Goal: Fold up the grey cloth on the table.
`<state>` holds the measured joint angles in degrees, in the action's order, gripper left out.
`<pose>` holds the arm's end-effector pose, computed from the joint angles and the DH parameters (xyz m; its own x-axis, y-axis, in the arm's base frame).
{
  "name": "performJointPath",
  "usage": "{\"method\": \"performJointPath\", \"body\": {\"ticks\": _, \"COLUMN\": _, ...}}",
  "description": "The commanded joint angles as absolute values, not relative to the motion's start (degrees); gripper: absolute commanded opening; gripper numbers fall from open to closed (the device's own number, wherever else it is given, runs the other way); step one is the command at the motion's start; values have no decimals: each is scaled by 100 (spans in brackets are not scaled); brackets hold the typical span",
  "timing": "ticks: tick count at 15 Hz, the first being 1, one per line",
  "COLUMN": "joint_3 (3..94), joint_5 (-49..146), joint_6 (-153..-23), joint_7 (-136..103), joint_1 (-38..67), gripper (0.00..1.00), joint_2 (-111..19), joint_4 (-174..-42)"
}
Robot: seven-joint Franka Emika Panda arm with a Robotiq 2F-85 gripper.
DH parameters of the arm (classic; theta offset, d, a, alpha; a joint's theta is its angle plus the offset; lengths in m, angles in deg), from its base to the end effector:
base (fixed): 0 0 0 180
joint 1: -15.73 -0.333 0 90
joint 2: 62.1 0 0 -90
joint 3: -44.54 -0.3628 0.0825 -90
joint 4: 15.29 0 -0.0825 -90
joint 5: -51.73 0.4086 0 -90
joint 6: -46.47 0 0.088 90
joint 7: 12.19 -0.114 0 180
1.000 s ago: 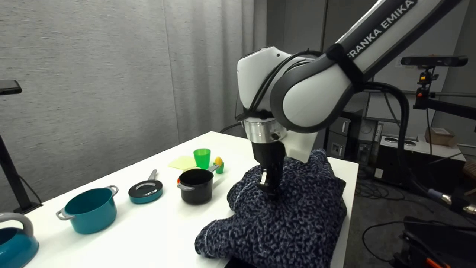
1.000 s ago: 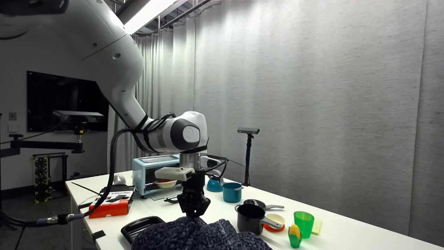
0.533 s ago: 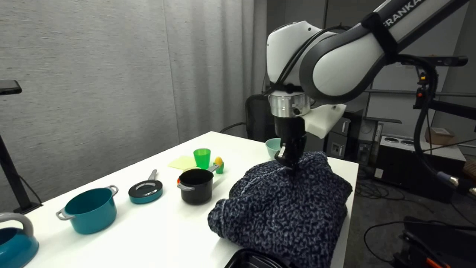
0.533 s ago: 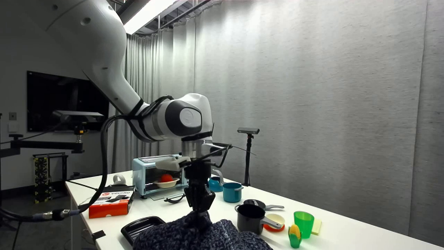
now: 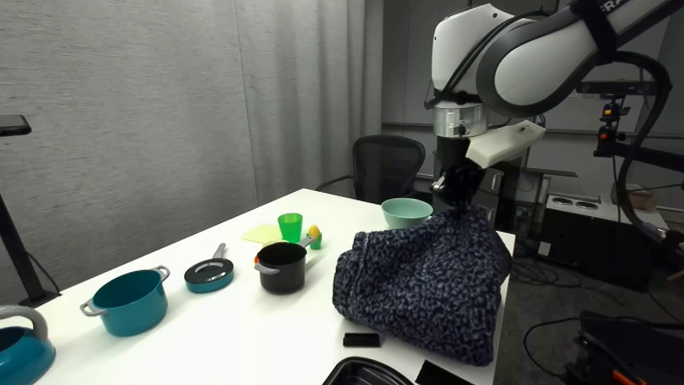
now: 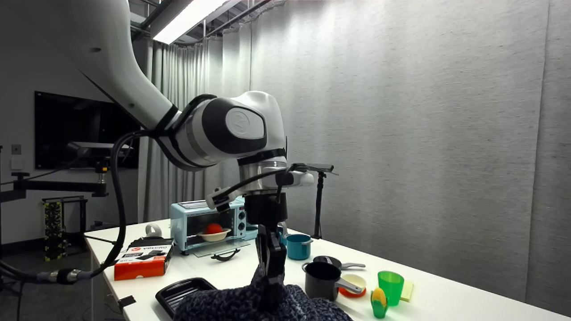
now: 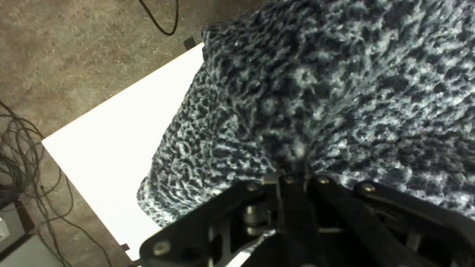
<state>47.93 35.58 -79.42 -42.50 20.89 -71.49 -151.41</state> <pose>0.4792 -0.0839 0.4119 0.8740 -0.4793 0.0803 -0.4852 -0.8511 0.2005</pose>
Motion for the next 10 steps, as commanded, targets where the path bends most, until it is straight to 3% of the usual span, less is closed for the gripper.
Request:
{"method": "performJointPath", "body": {"ticks": 1, "joint_3": 4952, "joint_5": 3613, "joint_6": -8046, "joint_7": -4530, "joint_1": 2461, "gripper": 1, "joint_2": -7455, "joint_4": -15389}}
{"method": "performJointPath", "body": {"ticks": 8, "joint_3": 5244, "joint_5": 4231, "joint_6": -8934, "joint_7": -4553, "joint_1": 2805, "gripper": 1, "joint_2": -7428, "joint_4": -15623}}
{"method": "performJointPath", "body": {"ticks": 9, "joint_3": 5200, "joint_5": 4310, "joint_6": -8997, "joint_7": -4386, "joint_1": 2738, "gripper": 28, "joint_2": -7325, "joint_4": -15583}}
{"method": "performJointPath", "body": {"ticks": 10, "joint_3": 5122, "joint_5": 4347, "joint_6": -9055, "joint_7": -4253, "joint_1": 2655, "gripper": 29, "joint_2": -7231, "joint_4": -15543}}
